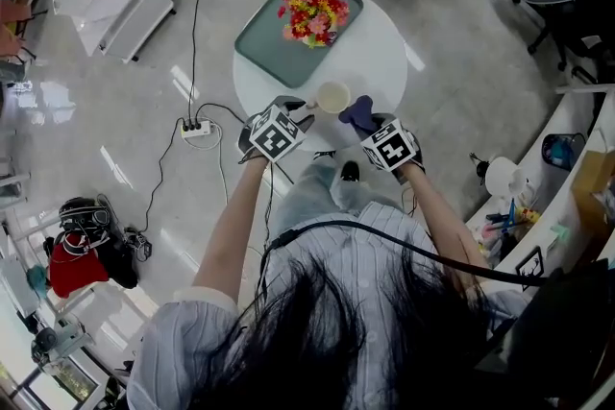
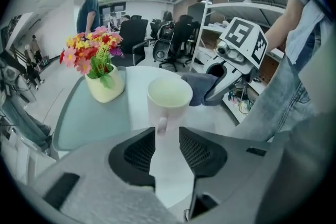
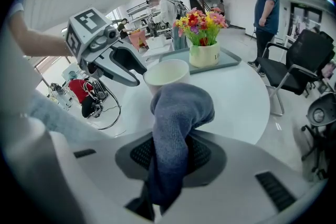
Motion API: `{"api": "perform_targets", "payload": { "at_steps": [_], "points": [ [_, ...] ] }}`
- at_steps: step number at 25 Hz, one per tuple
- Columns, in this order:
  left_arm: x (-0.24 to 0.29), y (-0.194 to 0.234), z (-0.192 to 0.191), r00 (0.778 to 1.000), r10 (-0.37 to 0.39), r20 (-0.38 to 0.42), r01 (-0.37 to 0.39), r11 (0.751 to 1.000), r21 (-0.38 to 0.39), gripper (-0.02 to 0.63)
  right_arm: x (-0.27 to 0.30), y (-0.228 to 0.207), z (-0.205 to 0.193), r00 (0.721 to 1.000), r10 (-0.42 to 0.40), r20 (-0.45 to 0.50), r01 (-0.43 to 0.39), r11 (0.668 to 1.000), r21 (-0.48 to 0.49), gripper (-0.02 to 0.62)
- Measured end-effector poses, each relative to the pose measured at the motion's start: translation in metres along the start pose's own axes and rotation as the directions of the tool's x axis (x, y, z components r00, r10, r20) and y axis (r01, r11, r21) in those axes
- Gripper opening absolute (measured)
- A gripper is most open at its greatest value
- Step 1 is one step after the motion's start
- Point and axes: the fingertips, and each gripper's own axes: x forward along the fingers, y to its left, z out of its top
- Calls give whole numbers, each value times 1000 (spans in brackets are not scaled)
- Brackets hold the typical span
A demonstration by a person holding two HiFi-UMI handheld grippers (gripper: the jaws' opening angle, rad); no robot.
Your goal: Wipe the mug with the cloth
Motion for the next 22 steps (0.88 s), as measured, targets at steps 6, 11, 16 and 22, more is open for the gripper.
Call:
{"api": "perform_targets", "payload": {
  "at_steps": [6, 11, 16, 22],
  "points": [
    [-15, -30, 34, 995, 57, 80, -64, 994, 90, 132, 1, 1, -4, 1000, 5, 0, -5, 1000, 11, 101],
    [-6, -38, 60, 997, 65, 40, -73, 966, 246, 132, 4, 4, -4, 1000, 12, -5, -12, 1000, 15, 101],
    [15, -41, 68, 998, 50, -23, -42, 962, 270, 132, 6, 6, -5, 1000, 15, -8, -15, 1000, 17, 101],
    [33, -44, 59, 993, 62, -102, -28, 951, 307, 130, 7, 4, -3, 1000, 14, -7, -14, 1000, 23, 101]
  ]
}}
